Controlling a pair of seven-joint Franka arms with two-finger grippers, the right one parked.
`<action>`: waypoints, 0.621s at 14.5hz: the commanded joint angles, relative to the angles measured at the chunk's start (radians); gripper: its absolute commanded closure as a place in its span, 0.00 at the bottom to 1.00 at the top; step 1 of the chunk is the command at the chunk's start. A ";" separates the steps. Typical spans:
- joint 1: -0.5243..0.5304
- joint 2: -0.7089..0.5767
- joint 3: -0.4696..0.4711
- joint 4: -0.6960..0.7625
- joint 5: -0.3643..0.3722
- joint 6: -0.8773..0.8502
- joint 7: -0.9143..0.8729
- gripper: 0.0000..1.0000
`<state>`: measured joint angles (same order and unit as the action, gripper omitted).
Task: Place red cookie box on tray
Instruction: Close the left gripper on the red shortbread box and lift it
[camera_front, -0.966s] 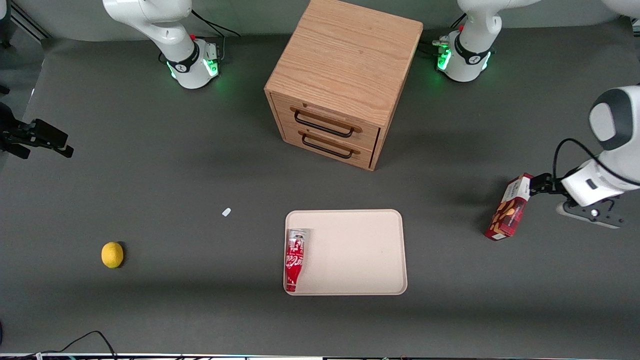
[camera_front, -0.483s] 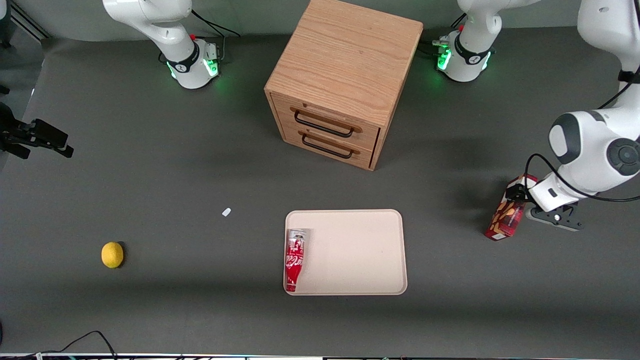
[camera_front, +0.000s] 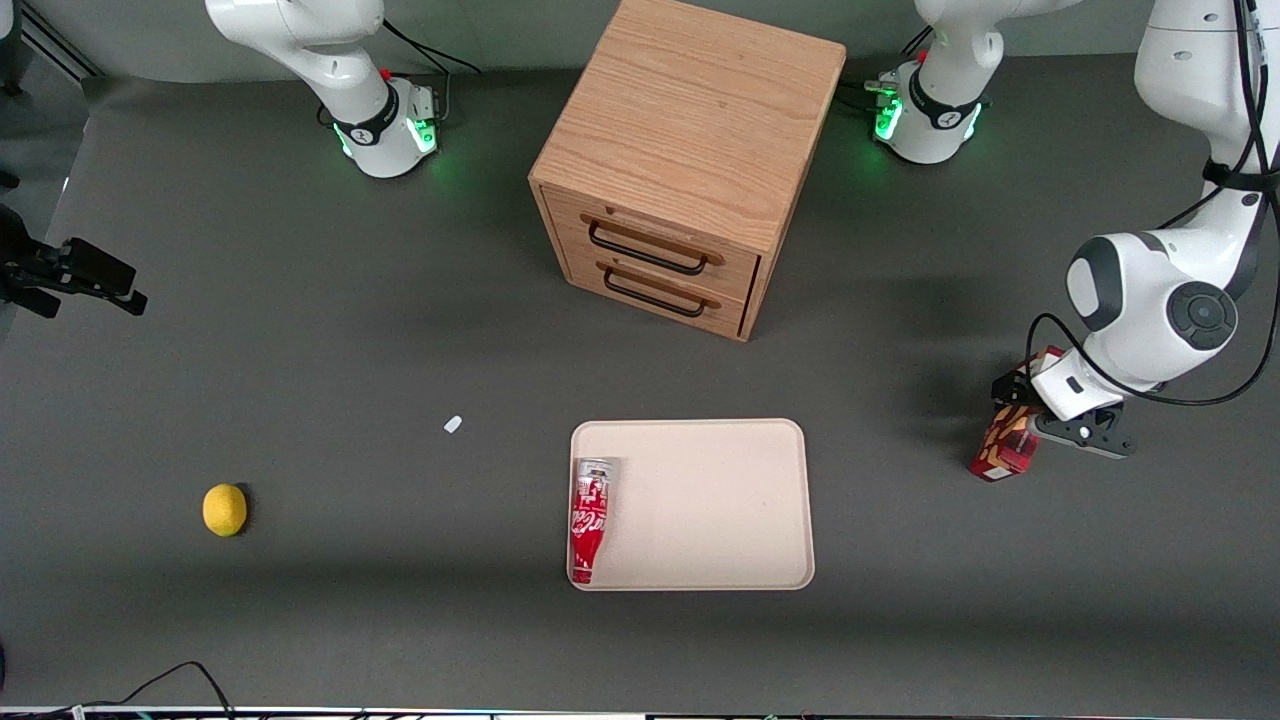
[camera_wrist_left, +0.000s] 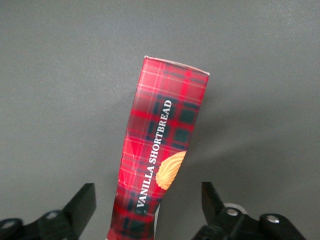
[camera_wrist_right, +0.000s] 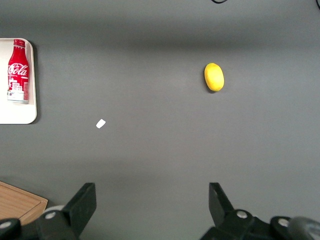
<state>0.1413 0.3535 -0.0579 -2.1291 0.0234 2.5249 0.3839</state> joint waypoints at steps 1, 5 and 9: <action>0.001 -0.001 -0.002 -0.009 0.021 0.020 0.012 0.75; 0.000 0.008 -0.002 -0.008 0.020 0.023 0.010 1.00; -0.005 -0.005 -0.002 0.030 0.013 -0.006 -0.006 1.00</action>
<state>0.1411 0.3570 -0.0593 -2.1243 0.0305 2.5275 0.3869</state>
